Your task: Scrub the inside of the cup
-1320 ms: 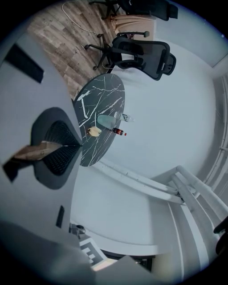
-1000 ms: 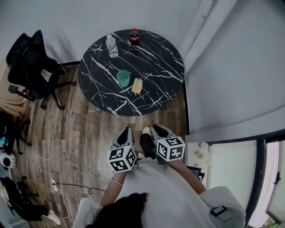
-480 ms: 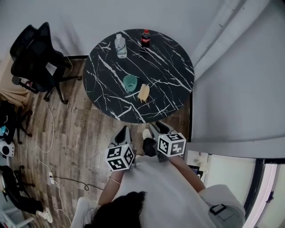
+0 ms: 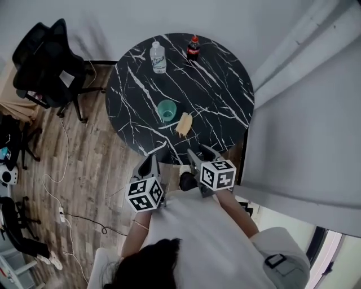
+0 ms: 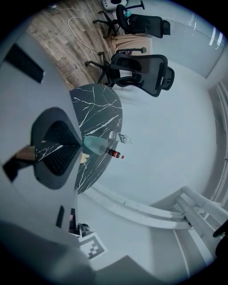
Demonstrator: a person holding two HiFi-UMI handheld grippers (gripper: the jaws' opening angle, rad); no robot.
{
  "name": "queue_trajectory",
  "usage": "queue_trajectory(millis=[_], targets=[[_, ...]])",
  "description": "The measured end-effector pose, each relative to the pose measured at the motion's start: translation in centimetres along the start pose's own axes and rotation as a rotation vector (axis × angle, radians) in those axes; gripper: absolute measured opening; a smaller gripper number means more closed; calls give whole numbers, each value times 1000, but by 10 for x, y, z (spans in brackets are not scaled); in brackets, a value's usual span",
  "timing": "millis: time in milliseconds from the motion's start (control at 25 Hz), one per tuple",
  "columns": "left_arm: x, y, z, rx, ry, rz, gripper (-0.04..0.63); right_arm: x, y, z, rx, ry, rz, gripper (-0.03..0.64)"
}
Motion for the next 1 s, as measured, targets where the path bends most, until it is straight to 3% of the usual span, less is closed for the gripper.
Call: queue_trajectory(millis=[520, 840, 1000], targets=[[20, 55, -1, 95, -49, -27, 11, 42, 46, -46, 94, -81, 73, 183], [18, 74, -4, 149, -68, -18, 11, 46, 79, -63, 113, -51, 178, 198], [15, 76, -4, 168, -80, -7, 11, 39, 95, -69, 115, 11, 232, 198]])
Point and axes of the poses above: the fingertips, and each gripper's own axes: y forward along the fingers, z to its left, x out of its top, the point moved 6 cm from there along -y, backward along the fingers, and after that the axes turned 4 degrees about -z, right-handed, at the moved point
